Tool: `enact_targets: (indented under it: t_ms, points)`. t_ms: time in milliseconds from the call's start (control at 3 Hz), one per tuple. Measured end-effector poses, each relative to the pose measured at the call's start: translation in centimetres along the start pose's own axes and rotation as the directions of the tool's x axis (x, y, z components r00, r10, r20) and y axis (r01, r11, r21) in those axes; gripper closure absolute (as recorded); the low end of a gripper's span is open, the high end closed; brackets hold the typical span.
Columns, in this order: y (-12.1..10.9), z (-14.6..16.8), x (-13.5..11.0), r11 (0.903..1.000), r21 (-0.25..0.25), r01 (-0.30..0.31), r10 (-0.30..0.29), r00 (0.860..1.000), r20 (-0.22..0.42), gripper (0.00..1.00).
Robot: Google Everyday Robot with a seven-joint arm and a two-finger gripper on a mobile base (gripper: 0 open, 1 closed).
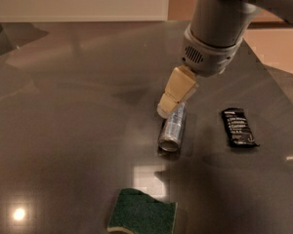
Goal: Pick redbull can
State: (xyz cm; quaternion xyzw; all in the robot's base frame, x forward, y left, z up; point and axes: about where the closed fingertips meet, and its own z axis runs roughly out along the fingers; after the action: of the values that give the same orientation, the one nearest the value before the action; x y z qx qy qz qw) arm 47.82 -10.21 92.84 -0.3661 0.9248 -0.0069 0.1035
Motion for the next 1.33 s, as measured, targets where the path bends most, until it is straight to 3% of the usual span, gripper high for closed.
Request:
enact_targets:
  t_ms: [333, 667, 1000, 1333]
  points:
    - [0.0, 0.4, -0.4, 0.9985, -0.003, -0.054, 0.054, 0.998, -0.007, 0.0]
    - [-0.1, 1.7, -0.6, 0.9842, 0.002, -0.177, 0.177, 0.983, -0.054, 0.0]
    - [-0.3, 3.2, -0.6, 0.9506, 0.036, -0.308, 0.31, 0.943, -0.118, 0.0]
    - [-0.3, 4.6, -0.3, 0.9073, 0.074, -0.414, 0.42, 0.893, -0.159, 0.0]
